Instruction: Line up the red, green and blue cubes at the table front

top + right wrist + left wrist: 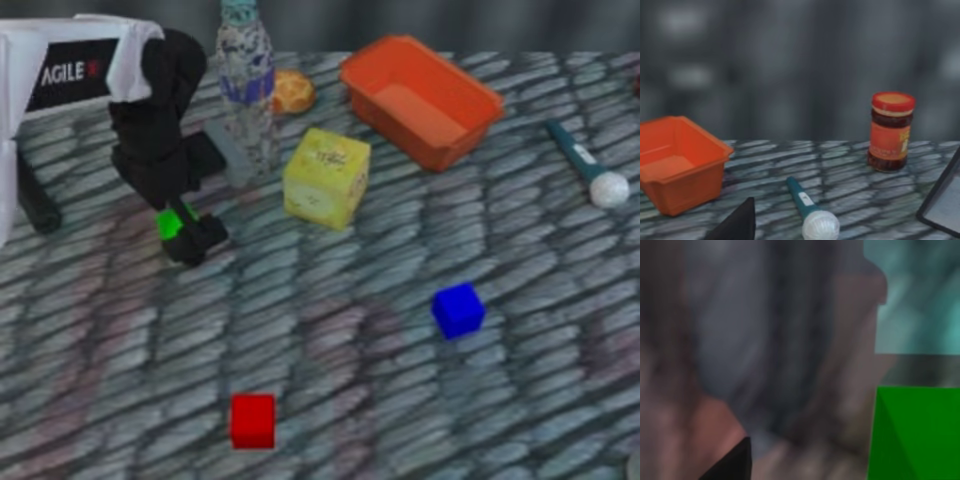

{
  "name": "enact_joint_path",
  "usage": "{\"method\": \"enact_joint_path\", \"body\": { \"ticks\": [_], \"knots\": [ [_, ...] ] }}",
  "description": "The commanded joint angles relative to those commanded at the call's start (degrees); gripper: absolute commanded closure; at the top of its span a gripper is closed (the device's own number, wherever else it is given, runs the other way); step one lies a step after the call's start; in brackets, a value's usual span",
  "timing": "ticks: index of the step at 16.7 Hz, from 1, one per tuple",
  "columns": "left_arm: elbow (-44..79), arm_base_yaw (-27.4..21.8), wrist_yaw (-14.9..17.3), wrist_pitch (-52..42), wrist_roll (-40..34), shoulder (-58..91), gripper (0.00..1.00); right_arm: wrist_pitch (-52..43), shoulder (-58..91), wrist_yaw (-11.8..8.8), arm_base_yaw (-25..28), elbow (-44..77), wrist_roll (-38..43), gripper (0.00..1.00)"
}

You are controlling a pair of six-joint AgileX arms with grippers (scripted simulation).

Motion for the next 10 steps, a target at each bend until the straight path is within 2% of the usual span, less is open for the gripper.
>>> {"method": "enact_joint_path", "body": {
  "ticks": [4, 10],
  "knots": [
    [-0.3, 0.0, 0.0, 0.4, 0.0, 0.2, 0.00, 0.0, 0.0, 0.0, 0.0, 0.0, 0.0, 0.00],
    [-0.3, 0.0, 0.0, 0.4, 0.0, 0.2, 0.45, 0.0, 0.0, 0.0, 0.0, 0.0, 0.0, 0.00]
  ]
}}
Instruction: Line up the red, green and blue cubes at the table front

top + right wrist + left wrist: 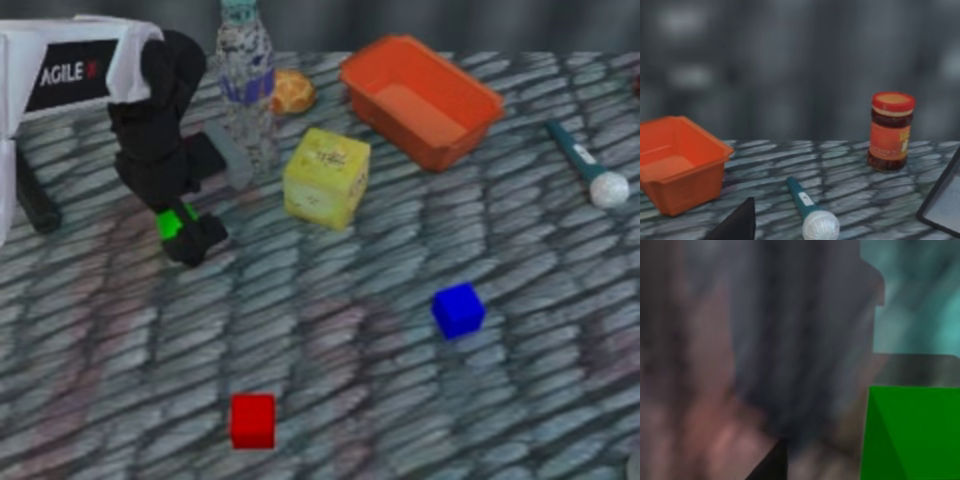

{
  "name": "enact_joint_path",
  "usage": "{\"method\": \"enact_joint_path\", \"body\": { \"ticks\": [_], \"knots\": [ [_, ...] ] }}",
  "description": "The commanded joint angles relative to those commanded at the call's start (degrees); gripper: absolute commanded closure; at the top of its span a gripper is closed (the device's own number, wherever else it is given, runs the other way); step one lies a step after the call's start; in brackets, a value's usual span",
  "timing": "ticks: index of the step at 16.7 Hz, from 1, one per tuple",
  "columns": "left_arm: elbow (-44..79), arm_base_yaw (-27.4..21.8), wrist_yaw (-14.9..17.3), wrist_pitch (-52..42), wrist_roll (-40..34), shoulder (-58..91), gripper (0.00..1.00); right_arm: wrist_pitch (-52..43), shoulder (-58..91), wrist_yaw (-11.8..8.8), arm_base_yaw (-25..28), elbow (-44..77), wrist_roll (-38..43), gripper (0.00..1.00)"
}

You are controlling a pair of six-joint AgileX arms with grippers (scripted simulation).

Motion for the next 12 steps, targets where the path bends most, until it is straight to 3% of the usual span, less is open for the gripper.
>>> {"method": "enact_joint_path", "body": {
  "ticks": [7, 12],
  "knots": [
    [0.0, 0.0, 0.0, 0.0, 0.0, 0.0, 0.98, 0.0, 0.0, 0.0, 0.0, 0.0, 0.0, 0.00],
    [0.0, 0.0, 0.0, 0.0, 0.0, 0.0, 1.00, 0.0, 0.0, 0.0, 0.0, 0.0, 0.0, 0.00]
  ]
}}
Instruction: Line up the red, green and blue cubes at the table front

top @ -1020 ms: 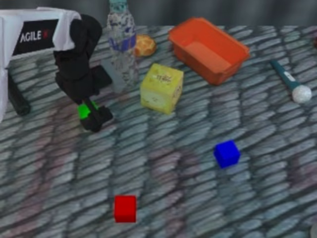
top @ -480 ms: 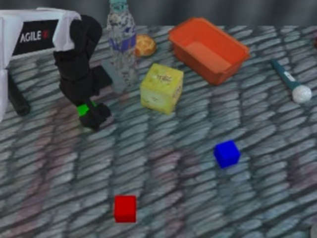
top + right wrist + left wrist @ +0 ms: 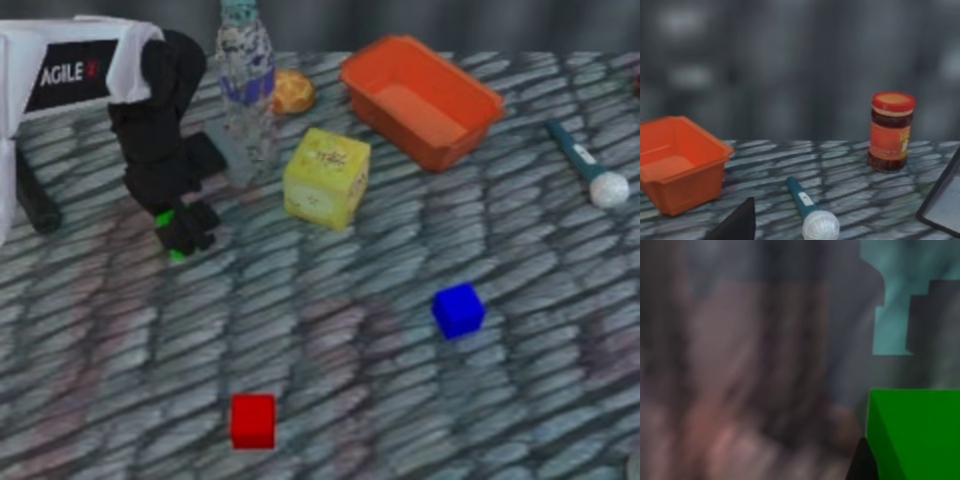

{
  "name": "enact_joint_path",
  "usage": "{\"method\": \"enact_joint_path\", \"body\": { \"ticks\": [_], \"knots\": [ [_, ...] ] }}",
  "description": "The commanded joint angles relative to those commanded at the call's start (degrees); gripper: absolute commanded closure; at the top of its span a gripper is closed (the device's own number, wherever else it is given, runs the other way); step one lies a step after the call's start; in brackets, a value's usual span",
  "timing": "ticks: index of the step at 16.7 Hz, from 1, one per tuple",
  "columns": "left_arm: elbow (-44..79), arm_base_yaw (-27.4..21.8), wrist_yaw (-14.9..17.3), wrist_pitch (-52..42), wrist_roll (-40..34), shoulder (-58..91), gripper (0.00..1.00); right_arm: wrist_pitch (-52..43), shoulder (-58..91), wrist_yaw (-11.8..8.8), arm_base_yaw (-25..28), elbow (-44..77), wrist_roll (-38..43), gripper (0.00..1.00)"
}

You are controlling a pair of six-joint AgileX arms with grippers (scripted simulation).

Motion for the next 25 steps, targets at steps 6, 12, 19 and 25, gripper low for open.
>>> {"method": "enact_joint_path", "body": {
  "ticks": [6, 12, 19, 25],
  "knots": [
    [1.0, -0.3, 1.0, -2.3, -0.5, -2.5, 1.00, 0.0, 0.0, 0.0, 0.0, 0.0, 0.0, 0.00],
    [7.7, 0.7, 0.9, -13.0, -0.8, -6.0, 1.00, 0.0, 0.0, 0.0, 0.0, 0.0, 0.0, 0.00],
    [7.7, -0.3, 0.9, -13.9, -0.8, -7.1, 1.00, 0.0, 0.0, 0.0, 0.0, 0.0, 0.0, 0.00],
    [-5.3, -16.3, 0.7, -10.4, -3.0, -16.8, 1.00, 0.0, 0.0, 0.0, 0.0, 0.0, 0.0, 0.00]
  ]
}}
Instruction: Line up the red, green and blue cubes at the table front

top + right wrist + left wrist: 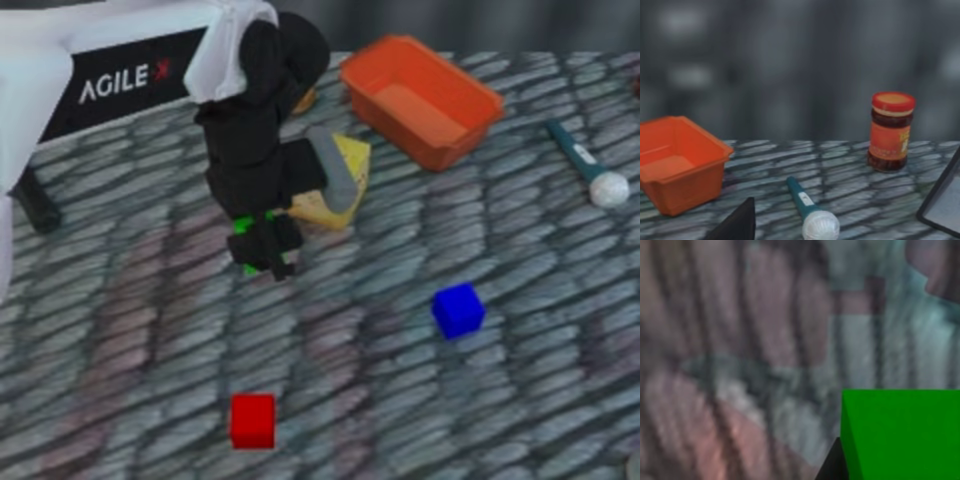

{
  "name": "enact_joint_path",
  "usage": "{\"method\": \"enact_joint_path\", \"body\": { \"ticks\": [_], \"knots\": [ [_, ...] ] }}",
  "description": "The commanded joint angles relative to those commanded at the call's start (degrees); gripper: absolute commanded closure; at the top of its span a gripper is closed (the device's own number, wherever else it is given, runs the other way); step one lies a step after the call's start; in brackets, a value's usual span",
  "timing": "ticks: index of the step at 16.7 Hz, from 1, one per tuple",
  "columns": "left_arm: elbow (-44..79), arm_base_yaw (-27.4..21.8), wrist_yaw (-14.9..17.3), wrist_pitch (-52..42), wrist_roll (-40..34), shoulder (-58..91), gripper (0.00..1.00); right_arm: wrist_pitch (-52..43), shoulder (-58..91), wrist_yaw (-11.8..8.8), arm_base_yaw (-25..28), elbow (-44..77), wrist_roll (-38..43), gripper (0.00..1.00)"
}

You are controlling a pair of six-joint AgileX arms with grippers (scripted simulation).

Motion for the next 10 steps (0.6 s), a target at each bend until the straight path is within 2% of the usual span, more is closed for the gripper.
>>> {"method": "enact_joint_path", "body": {
  "ticks": [3, 5, 7, 10],
  "knots": [
    [-9.3, -11.5, 0.0, 2.3, -2.0, -6.5, 1.00, 0.0, 0.0, 0.0, 0.0, 0.0, 0.0, 0.00],
    [-14.5, -17.2, -0.1, 3.7, -3.1, -10.4, 1.00, 0.0, 0.0, 0.0, 0.0, 0.0, 0.0, 0.00],
    [-17.7, -20.4, -0.2, 4.8, -3.9, -13.1, 1.00, 0.0, 0.0, 0.0, 0.0, 0.0, 0.0, 0.00],
    [-18.5, -21.2, -0.2, 5.1, -4.1, -13.8, 1.00, 0.0, 0.0, 0.0, 0.0, 0.0, 0.0, 0.00]
  ]
}}
